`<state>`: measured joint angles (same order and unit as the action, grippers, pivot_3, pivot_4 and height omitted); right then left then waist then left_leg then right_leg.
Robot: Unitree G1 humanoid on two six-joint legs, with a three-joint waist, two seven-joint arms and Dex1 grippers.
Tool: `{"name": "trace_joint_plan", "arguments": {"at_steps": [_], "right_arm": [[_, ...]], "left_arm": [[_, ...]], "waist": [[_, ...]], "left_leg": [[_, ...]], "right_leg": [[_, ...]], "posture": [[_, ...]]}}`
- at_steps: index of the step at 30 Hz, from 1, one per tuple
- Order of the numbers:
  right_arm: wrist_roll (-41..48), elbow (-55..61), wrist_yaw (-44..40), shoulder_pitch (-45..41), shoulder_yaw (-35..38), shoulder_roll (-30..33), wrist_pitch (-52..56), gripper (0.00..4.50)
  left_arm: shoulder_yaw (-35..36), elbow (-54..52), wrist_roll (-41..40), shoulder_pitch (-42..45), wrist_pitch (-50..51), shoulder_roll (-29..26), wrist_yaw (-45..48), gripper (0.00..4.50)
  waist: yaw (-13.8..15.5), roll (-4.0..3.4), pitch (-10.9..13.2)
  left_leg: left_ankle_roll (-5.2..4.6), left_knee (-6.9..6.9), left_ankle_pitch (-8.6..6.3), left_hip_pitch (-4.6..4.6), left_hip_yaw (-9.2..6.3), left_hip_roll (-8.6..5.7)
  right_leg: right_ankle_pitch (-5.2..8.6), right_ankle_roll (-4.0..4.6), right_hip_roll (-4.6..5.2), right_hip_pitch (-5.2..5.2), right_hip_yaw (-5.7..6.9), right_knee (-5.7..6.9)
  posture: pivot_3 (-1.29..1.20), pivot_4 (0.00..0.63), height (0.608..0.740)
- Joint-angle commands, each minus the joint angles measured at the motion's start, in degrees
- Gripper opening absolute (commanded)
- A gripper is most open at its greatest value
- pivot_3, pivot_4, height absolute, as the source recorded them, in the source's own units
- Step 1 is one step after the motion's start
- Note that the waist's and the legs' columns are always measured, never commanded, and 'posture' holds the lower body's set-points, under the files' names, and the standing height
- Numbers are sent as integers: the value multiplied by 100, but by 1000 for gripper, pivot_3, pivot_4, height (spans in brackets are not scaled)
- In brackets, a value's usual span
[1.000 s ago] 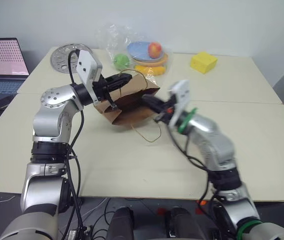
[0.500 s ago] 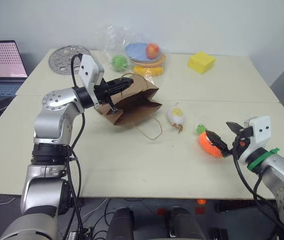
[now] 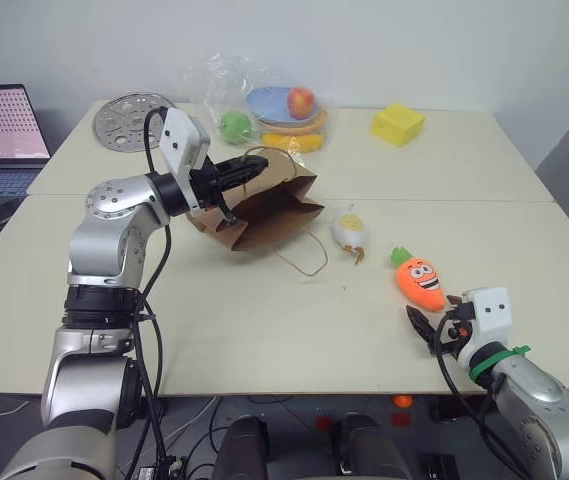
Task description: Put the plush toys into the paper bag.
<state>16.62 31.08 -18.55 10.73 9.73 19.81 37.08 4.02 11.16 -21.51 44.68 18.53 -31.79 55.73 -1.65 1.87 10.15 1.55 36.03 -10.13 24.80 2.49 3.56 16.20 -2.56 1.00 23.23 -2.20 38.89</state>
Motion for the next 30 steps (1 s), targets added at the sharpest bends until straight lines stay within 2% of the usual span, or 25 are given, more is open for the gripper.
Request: {"name": "trace_joint_plan", "arguments": {"at_steps": [1, 5, 6, 14, 18, 23, 27, 30], "right_arm": [[-50, -39, -31, -42, 74, 79, -254, 4298], [-56, -270, -116, -101, 110, 171, -456, 3310], [-33, -299, -119, -119, 128, 174, -490, 2849], [-185, -419, -364, -100, 16, 475, -881, 22], [20, -142, -659, -197, 42, 619, -1013, 22], [802, 585, -1041, -1119, -218, 967, 8, 22], [1309, 556, -689, -2488, -777, 502, 941, 22], [1188, 255, -554, -2984, -1197, 296, 1188, 22]], "left_arm": [[64, -230, -51, 98, 2, -80, -11, 0], [100, -309, -68, 32, 43, -100, -47, 0], [112, -328, -73, 18, 54, -110, -50, 0], [105, -413, -52, -125, 53, -81, -127, 0], [86, -384, -48, -108, 29, -68, -156, 0], [52, -278, -14, -49, -19, -61, -130, 0], [-7, -139, 33, 63, -99, 10, -123, 0], [-31, -107, 39, 112, -125, 55, -117, 0]], "waist": [[1, 0, 0], [2, 0, 0], [1, 0, 0], [1, 0, 0], [2, 0, 0], [-33, 1, 0], [-10, 7, -3], [23, 7, -3]], "left_leg": [[0, -1, 0, 0, 0, 0], [0, -2, -1, 0, 3, 0], [0, -2, -1, 0, 4, 0], [0, 0, 0, 0, 10, 0], [0, 0, 0, 0, 11, 1], [0, 3, 0, -6, 26, 4], [-1, 3, 1, -9, 17, 9], [0, 2, 0, -2, 14, 7]], "right_leg": [[0, 0, 0, 0, 1, 0], [0, 2, -1, 1, -1, 0], [0, 1, -1, 1, -2, 0], [-1, 1, 0, 1, -7, 0], [-1, -1, -1, 1, -6, 0], [-7, -11, -1, 4, -20, 3], [-11, -9, -9, 3, -16, 6], [-24, 15, -9, 5, -12, 3]], "posture": [[0, 150, 740], [0, 150, 740], [0, 150, 740], [0, 150, 740], [0, 150, 740], [0, 150, 740], [0, 150, 740], [0, 150, 740]]}}
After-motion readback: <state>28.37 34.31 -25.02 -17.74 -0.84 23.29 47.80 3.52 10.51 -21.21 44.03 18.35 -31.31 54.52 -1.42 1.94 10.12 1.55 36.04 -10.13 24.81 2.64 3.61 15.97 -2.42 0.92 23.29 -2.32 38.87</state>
